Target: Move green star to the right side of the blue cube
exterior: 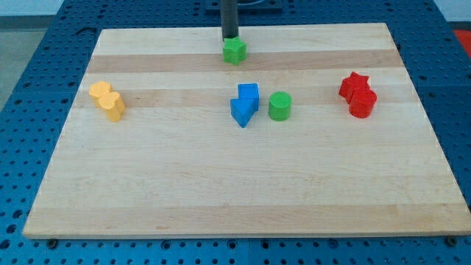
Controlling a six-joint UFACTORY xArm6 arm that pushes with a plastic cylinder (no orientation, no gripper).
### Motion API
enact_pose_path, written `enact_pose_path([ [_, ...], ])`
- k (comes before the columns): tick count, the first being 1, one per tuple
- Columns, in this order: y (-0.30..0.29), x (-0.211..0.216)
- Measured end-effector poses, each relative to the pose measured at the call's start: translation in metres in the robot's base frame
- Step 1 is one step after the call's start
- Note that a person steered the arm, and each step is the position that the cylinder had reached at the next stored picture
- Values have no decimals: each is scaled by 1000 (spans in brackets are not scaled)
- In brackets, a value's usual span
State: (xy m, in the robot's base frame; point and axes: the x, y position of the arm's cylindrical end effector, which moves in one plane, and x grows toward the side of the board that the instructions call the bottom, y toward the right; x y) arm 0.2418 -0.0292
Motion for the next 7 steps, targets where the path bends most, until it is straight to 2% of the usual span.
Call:
enact_pose_path([
  [2,16,51],
  [4,-15,29],
  [5,-23,43],
  [6,-14,70],
  [7,30,81],
])
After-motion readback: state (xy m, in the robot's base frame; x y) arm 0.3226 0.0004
